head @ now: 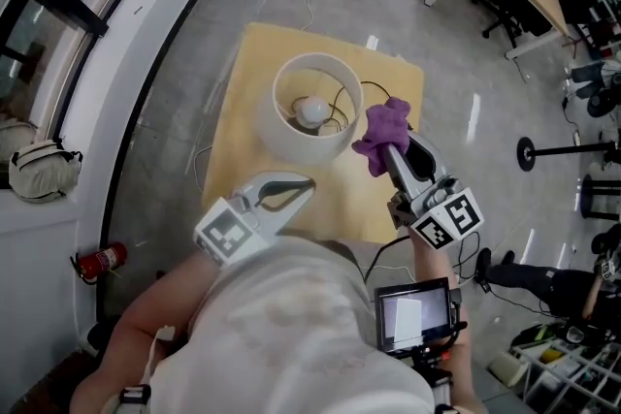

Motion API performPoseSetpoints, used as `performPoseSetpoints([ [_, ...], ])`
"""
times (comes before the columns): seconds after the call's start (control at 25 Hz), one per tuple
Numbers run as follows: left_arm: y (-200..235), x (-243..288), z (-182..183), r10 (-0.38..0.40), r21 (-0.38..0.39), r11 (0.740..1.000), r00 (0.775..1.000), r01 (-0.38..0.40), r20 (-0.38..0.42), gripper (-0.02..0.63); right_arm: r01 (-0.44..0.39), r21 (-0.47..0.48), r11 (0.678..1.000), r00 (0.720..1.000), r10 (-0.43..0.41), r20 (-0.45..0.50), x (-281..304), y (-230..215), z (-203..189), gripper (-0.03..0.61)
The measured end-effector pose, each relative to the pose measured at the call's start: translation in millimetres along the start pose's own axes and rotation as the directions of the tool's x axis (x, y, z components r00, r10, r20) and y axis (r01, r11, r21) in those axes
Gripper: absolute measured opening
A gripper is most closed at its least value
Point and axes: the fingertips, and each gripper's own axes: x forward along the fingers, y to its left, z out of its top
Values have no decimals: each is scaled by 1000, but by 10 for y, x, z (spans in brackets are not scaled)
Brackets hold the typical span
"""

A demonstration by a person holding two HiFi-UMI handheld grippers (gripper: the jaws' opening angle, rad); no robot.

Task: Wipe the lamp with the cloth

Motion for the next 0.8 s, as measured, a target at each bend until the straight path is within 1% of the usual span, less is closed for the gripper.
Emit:
performPoseSetpoints([
  [0.12,-16,-51,101,-7,19,1000,1000,6,16,0,-36,-25,999,999,36,-9,157,130,76,108],
  [0.24,-10,-133,123,-7,22,1000,1000,7,30,1,-41,-56,998,998,38,-55,285,245,-50,110],
  [0.32,-6,-175,123,-9,13,1000,999,9,35,0,-20,-86,996,996,12,-92,321,289,-204,110],
  [0.48,39,-229,139,-19,-15,1000,999,19,38,0,37,-102,994,992,-49,-117,311,294,-451,110],
  [0.56,79,-245,167,-22,-25,999,999,23,39,0,62,-100,993,988,-75,-133,307,279,-585,110],
  [0.8,152,-268,225,-63,-15,998,998,63,32,0,144,-79,986,972,-156,-176,281,215,-1054,110],
])
